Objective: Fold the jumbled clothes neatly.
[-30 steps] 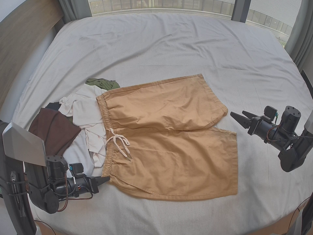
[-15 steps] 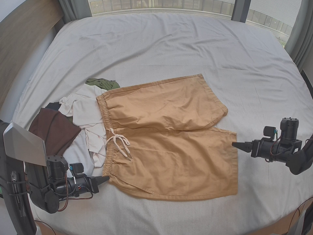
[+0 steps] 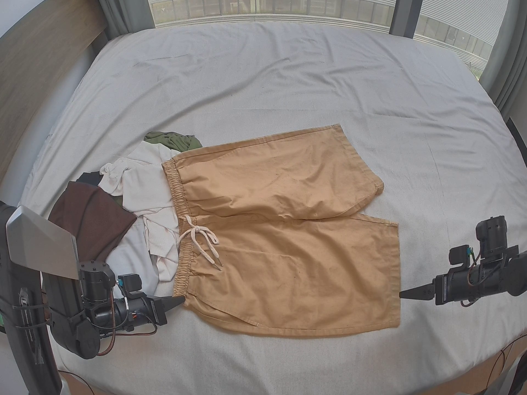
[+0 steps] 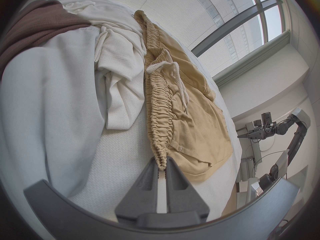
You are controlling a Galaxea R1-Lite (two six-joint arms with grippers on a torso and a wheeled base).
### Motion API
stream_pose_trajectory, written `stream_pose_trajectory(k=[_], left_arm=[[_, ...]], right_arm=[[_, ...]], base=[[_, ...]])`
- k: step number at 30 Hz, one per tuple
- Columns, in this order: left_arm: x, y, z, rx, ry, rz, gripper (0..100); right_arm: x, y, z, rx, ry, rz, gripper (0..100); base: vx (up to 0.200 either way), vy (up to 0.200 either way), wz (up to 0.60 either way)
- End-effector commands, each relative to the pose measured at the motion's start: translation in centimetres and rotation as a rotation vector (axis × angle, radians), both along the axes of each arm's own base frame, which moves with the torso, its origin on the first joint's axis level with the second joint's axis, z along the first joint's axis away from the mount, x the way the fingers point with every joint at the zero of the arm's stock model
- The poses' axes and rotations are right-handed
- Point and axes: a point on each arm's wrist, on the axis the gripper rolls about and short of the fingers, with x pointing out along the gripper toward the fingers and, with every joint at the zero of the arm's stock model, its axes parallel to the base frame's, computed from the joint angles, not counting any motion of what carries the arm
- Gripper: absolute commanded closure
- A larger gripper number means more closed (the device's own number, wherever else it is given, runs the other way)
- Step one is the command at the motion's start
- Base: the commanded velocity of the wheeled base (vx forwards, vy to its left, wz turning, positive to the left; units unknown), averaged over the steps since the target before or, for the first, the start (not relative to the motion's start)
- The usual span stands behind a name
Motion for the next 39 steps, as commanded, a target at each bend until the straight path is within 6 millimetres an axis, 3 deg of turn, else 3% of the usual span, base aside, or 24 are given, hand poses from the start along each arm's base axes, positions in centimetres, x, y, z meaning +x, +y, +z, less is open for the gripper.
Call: stream_pose_trajectory(k=[1,16,23,31,39], left_arm=[[0.0,0.0,0.0,0.0,0.0,0.0,100],[0.0,0.0,0.0,0.0,-0.002,0.0,100],[0.0,0.0,0.0,0.001,-0.002,-0.001,100],[0.0,0.0,0.0,0.001,-0.004,-0.001,100],[0.0,0.0,0.0,0.003,-0.004,0.0,100]], right_arm=[[-0.4,0.0,-1.3,-0.004,0.065,0.004,0],[0.0,0.2,-5.5,-0.006,0.244,0.017,0],[-0.1,1.2,-5.7,-0.011,0.254,0.058,0],[0.7,1.6,-7.3,-0.002,0.227,0.072,0],[0.8,1.8,-7.2,0.002,0.204,0.078,0]], base=[[0.0,0.0,0.0],[0.0,0.0,0.0],[0.0,0.0,0.0],[0.0,0.0,0.0],[0.0,0.0,0.0]])
